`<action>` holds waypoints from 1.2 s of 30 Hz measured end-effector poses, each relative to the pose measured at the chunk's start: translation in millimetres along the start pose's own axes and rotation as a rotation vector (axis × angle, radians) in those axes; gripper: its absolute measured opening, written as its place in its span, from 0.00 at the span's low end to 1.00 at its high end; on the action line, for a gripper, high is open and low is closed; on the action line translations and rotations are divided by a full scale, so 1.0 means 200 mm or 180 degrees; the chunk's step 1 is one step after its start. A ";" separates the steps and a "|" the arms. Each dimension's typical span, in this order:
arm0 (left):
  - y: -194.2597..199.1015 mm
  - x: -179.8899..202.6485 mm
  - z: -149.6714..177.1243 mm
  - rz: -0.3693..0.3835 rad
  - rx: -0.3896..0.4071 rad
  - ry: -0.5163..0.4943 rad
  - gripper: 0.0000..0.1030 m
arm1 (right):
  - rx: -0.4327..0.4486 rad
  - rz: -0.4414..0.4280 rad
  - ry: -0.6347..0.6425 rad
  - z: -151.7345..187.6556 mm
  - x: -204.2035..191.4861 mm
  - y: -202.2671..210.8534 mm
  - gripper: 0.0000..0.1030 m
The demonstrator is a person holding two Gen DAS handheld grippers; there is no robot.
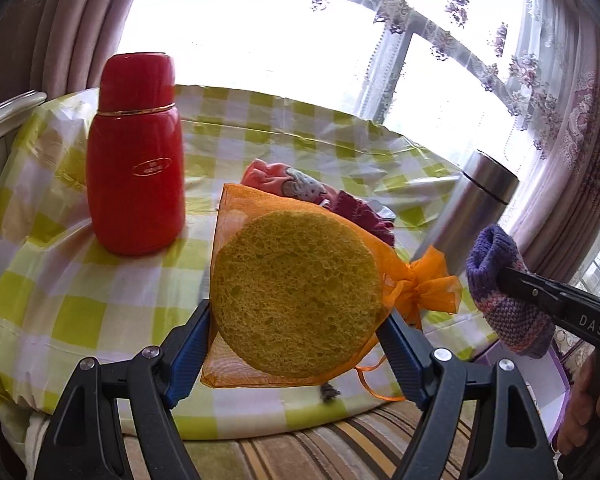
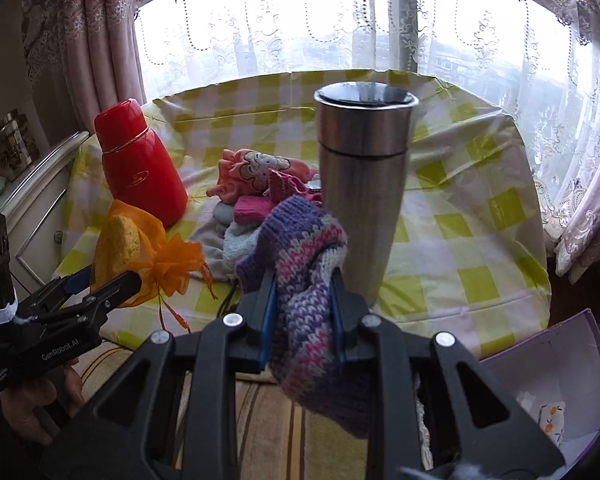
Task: Organize soft objects
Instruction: 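Carry sponge bag and purple glove into the purple box and open both tools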
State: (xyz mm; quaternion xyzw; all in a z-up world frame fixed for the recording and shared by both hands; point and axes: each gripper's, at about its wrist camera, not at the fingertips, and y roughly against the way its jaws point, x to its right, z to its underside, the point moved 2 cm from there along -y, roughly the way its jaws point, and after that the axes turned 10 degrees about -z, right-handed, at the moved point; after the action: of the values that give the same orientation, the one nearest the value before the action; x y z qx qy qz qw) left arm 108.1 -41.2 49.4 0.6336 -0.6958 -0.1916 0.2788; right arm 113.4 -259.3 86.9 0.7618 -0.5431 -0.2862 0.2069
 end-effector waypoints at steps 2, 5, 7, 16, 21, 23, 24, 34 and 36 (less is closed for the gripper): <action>0.01 0.10 0.01 0.0110 -0.0009 -0.0103 0.78 | 0.0016 0.0103 -0.0098 0.03 0.10 0.07 0.26; 0.03 0.27 0.03 0.0290 -0.0035 -0.0272 0.78 | 0.0046 0.0303 -0.0252 0.08 0.28 0.19 0.26; 0.03 0.39 0.05 0.0409 -0.0059 -0.0396 0.78 | 0.0049 0.0451 -0.0360 0.11 0.41 0.26 0.27; 0.02 0.89 0.11 0.0945 -0.0189 -0.0879 0.78 | 0.0166 0.1068 -0.0933 0.28 0.95 0.59 0.27; 0.01 1.17 0.15 0.1194 -0.0300 -0.1148 0.78 | 0.0221 0.1266 -0.1137 0.34 1.14 0.71 0.27; 0.00 1.26 0.16 0.1259 -0.0327 -0.1256 0.78 | 0.0245 0.1317 -0.1188 0.35 1.20 0.74 0.28; -0.01 1.31 0.17 0.1286 -0.0336 -0.1305 0.78 | 0.0259 0.1333 -0.1213 0.36 1.22 0.75 0.28; -0.09 1.57 0.27 0.1425 -0.0579 -0.1556 0.82 | 0.0374 0.1345 -0.1241 0.36 1.30 0.78 0.59; -0.11 1.56 0.29 0.1414 -0.0648 -0.1539 0.82 | 0.0398 0.1328 -0.1260 0.36 1.31 0.79 0.61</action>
State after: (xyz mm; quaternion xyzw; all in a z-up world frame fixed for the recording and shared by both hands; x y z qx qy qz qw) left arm 75.3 -357.2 37.5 0.3717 -0.8401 -0.3393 0.2024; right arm 18.1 -558.4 75.5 0.5744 -0.7343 -0.3465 0.1040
